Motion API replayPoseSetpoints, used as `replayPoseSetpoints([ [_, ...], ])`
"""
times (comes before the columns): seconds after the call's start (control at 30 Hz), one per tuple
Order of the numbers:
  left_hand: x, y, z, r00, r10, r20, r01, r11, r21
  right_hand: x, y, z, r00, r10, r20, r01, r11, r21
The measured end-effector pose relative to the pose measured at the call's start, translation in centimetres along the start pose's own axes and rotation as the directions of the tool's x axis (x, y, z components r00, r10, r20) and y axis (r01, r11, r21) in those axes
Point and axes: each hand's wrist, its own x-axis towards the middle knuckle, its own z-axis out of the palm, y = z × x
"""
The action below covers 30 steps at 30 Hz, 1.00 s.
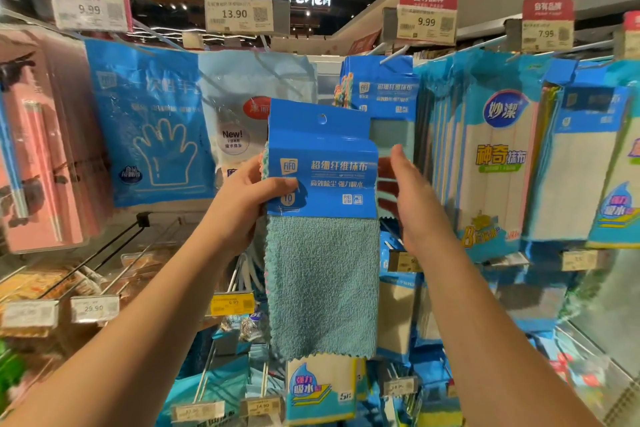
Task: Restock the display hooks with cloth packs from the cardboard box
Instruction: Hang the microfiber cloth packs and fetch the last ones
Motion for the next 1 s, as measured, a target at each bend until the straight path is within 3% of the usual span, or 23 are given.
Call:
replayPoseSetpoints([
  [0.17, 0.1, -0.8, 1.1, 1.000, -0.025, 0.004, 0.025, 0.999, -0.026, -2.8, 0.1, -0.1, 0.995, -0.004, 0.095, 0.002, 1.000, 0.020],
  [0.37, 0.0, -1.5, 2.8, 0.999, -0.041, 0.001, 0.041, 0.999, -0.002, -3.8, 0.7, 0.0, 0.997, -0.075, 0.000, 0.075, 0.996, 0.046],
  [0.6, -0.1, -1.1, 4.0, 0.997, -0.031, -0.073, 0.043, 0.985, 0.168, -3.5, 0.8, -1.0, 0.994, -0.100, -0.051, 0.106, 0.986, 0.126],
  [0.8, -0.3, -0.9, 3.6, 0.971, -0.066, -0.229, 0.089, 0.992, 0.091, -2.0, 0.4, -3.3, 0.992, -0.090, -0.088, 0.111, 0.955, 0.275],
  [1.0, -0.6, 0.4, 2.5, 0.963, -0.066, -0.260, 0.077, 0.996, 0.033, 0.4, -0.8, -6.2, 0.981, -0.145, -0.127, 0.166, 0.971, 0.173],
])
